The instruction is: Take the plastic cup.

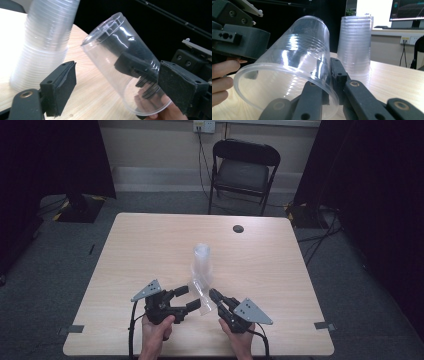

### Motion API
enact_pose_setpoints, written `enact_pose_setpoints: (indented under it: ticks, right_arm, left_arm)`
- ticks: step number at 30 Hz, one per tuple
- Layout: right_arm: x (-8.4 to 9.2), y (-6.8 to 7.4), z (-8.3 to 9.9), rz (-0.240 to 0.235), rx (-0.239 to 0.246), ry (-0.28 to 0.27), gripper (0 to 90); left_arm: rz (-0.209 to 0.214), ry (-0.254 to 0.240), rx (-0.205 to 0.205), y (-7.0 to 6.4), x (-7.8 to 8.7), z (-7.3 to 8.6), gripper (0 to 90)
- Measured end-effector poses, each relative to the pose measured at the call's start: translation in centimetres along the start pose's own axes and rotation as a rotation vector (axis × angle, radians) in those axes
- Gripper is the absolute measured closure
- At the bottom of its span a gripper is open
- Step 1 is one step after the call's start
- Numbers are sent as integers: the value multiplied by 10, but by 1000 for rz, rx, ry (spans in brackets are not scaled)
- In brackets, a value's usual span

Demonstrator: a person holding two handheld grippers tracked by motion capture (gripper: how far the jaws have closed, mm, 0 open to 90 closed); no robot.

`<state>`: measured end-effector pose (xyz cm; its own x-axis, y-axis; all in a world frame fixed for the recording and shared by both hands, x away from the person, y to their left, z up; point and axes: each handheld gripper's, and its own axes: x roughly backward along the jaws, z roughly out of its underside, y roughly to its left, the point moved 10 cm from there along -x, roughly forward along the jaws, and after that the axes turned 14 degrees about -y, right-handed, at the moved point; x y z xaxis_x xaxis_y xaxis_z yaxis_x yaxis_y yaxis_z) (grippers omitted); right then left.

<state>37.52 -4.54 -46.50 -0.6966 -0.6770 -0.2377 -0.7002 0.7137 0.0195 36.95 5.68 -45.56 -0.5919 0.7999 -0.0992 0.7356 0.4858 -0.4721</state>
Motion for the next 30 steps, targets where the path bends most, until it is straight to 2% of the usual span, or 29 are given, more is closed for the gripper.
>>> enact_pose_setpoints:
  ticks: [5, 8, 12, 15, 16, 17, 18, 20, 24, 26, 30]
  right_arm:
    - [3, -5, 0, 9, -40, 28, 873]
    - [4, -7, 1, 10, -50, 46, 868]
    - [7, -13, 6, 9, -85, 116, 866]
    - [9, -16, 9, 8, -102, 160, 869]
    - [9, -17, 11, 3, -109, 190, 871]
    - [9, -17, 11, 3, -109, 190, 871]
    - [9, -17, 13, -7, -111, 219, 871]
    - [9, -17, 13, -10, -109, 227, 871]
    - [8, -17, 14, -34, -109, 298, 871]
    - [8, -18, 14, -39, -112, 311, 871]
    - [7, -22, 14, -46, -121, 349, 870]
  left_arm:
    - [-54, 11, -38, 7, 2, 0, 189]
    - [-42, 25, -67, 7, 5, 0, 193]
    - [-34, 36, -113, 7, 8, -1, 194]
    - [-51, 60, -164, 10, 11, 1, 193]
    - [-57, 64, -177, 11, 11, 1, 193]
    - [-57, 69, -191, 11, 11, 2, 193]
    - [-64, 70, -215, 12, 12, 2, 193]
    - [-62, 82, -228, 12, 12, 4, 193]
    - [-97, 93, -272, 17, 12, 5, 197]
    - [-105, 91, -290, 18, 13, 5, 198]
    - [-113, 86, -326, 20, 11, 5, 245]
